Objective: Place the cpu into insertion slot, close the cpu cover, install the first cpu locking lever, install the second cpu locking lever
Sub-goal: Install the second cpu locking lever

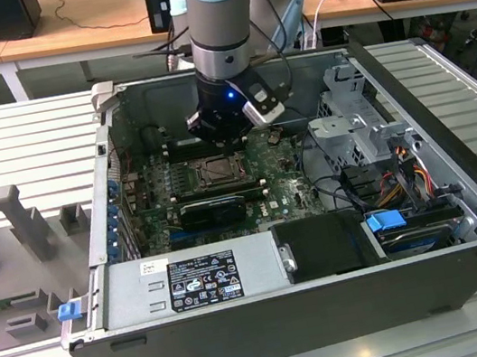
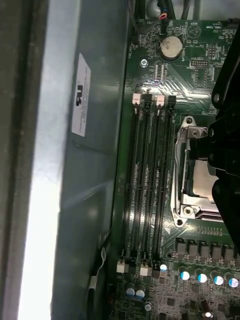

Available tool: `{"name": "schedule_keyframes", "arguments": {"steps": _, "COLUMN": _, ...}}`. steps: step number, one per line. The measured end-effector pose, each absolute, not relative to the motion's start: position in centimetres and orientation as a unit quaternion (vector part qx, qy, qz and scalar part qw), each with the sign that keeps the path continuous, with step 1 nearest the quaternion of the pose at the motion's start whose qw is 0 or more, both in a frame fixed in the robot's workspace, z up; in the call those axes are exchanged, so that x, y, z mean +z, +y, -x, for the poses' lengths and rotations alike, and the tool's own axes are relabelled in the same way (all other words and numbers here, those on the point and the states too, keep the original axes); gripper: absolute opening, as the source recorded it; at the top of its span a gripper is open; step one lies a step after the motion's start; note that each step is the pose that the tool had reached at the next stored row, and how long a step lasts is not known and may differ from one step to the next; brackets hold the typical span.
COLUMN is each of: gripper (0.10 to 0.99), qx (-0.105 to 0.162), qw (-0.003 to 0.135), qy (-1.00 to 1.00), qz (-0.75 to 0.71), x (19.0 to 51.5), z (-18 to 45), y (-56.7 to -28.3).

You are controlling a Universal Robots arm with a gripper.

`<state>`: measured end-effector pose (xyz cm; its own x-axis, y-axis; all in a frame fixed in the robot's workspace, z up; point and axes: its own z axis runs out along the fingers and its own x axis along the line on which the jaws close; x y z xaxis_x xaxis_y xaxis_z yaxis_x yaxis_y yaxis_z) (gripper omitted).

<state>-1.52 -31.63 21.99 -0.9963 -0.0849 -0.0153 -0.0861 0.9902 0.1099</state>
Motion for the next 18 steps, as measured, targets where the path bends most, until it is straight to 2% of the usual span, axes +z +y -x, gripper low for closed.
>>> {"name": "schedule_keyframes", "arguments": {"steps": 9, "gripper": 0.106, "qx": 0.055, "qw": 0.005, "qy": 0.998, "qz": 0.043, "x": 23.3, "z": 1.5, "y": -31.9}}
{"name": "schedule_keyframes", "arguments": {"steps": 18, "gripper": 0.106, "qx": 0.055, "qw": 0.005, "qy": 0.998, "qz": 0.043, "x": 23.2, "z": 1.5, "y": -34.3}}
